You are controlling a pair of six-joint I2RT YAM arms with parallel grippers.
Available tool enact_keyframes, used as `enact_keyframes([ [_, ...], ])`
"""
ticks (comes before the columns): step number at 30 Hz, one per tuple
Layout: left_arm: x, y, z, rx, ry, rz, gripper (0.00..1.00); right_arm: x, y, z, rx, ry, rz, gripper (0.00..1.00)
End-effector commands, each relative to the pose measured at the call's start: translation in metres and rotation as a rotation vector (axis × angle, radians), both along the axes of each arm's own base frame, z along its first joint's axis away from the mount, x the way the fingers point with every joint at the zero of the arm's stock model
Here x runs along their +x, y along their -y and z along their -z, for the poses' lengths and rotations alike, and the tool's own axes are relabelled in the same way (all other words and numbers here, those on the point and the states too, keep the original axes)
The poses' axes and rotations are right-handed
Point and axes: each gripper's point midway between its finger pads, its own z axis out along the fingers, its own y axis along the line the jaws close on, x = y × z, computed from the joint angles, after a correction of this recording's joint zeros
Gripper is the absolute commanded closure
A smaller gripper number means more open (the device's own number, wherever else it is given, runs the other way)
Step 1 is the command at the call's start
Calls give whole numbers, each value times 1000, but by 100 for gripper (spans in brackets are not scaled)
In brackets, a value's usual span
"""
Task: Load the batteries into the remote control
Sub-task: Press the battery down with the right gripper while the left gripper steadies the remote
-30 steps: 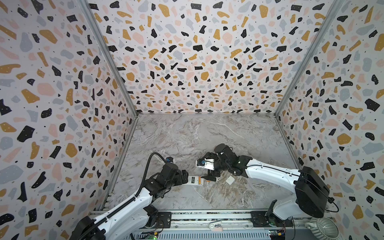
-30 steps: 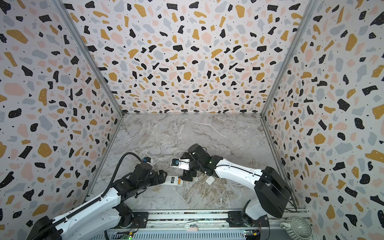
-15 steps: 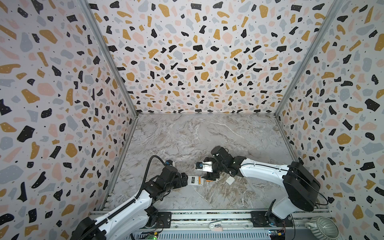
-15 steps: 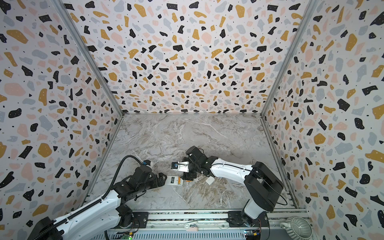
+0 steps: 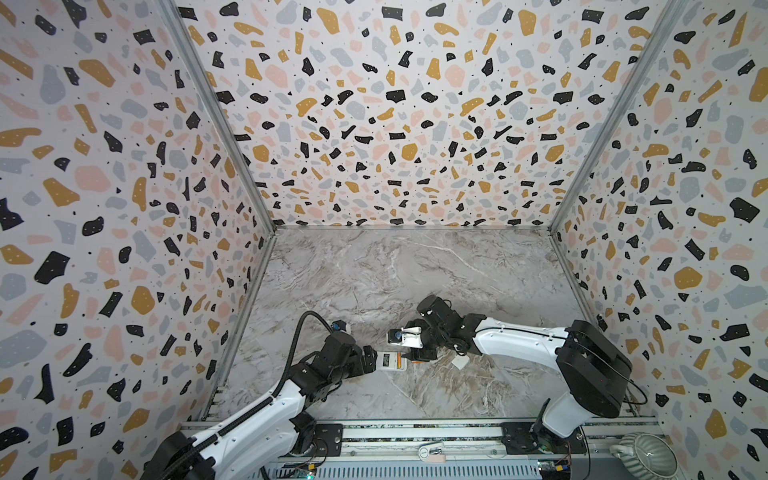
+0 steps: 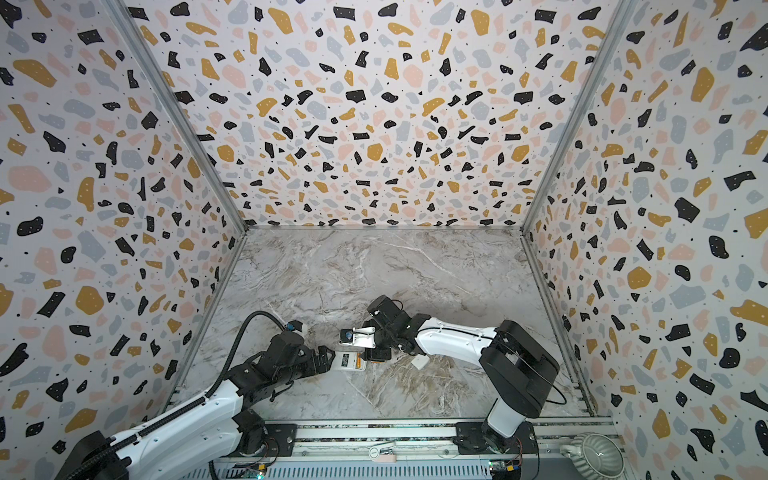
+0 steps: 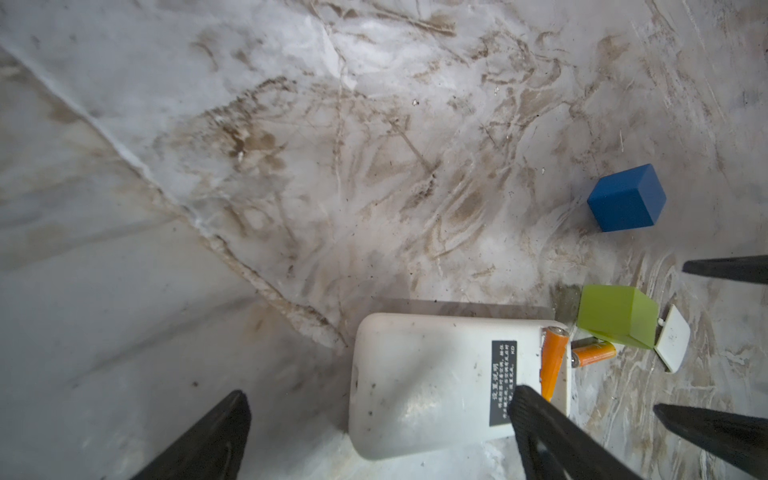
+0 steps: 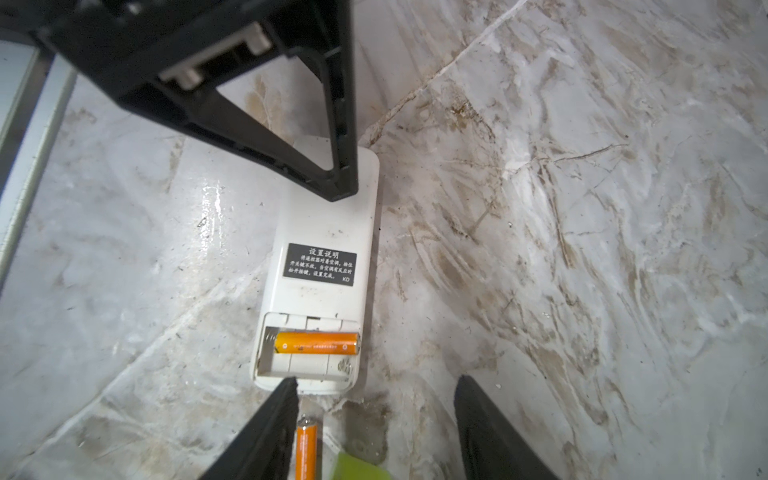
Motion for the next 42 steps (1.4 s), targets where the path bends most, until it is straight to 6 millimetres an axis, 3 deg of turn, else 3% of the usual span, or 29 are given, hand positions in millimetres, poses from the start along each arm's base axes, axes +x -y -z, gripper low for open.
enact_keyframes([
  [1, -1, -1, 5, -10, -5, -8, 0, 1, -7, -9, 5, 17, -13, 41],
  [11, -3, -2, 9, -12, -6, -9, 1, -1, -14, 7, -47, 11, -22, 50],
  [26, -4, -1, 11, -16, -8, -5, 0, -4, -15, 23, -94, -1, -27, 55],
  [42, -6, -1, 17, -18, -18, -3, 14, -6, -14, 37, -140, -20, -29, 61],
])
